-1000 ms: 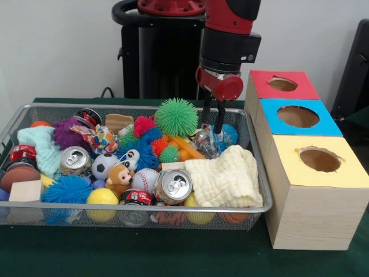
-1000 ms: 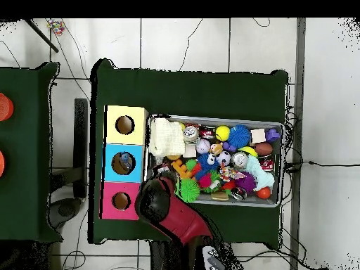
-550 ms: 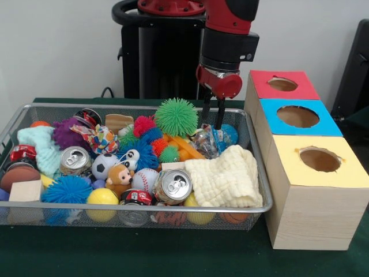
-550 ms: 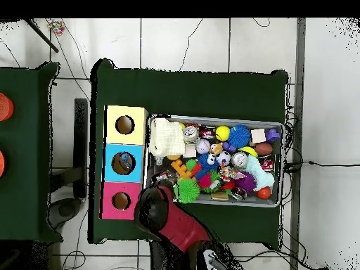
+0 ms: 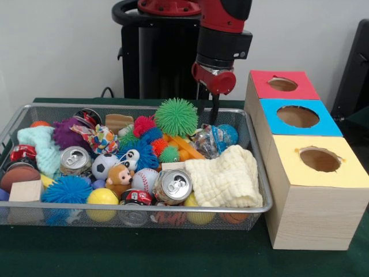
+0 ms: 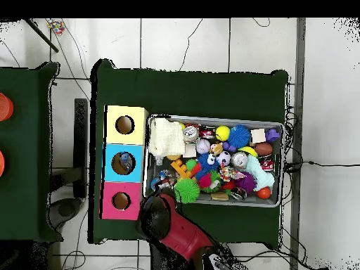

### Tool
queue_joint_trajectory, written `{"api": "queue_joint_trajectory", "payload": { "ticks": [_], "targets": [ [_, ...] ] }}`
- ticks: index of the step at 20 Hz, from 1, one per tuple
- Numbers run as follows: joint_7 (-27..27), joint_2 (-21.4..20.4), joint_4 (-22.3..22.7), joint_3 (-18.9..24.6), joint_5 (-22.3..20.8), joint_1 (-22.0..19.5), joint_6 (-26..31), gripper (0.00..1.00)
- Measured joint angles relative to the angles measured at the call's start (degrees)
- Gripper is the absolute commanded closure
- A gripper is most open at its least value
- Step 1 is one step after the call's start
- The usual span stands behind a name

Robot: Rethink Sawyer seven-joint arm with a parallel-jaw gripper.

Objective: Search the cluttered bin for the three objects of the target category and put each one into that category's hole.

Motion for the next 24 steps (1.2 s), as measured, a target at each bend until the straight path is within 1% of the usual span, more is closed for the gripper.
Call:
{"api": "queue_joint_trajectory", "payload": {
  "ticks": [9,16,19,24],
  "targets": [
    [1.2,1.7,0.0,0.3,0.0,-1.0,-0.3,0.00],
    [1.3,2.9,0.0,0.3,0.0,-0.9,-0.6,0.00],
    [1.3,3.0,0.0,0.3,0.4,-0.3,-0.6,0.00],
    [1.3,3.0,-0.9,0.3,2.3,1.6,-0.6,0.00]
  ]
}}
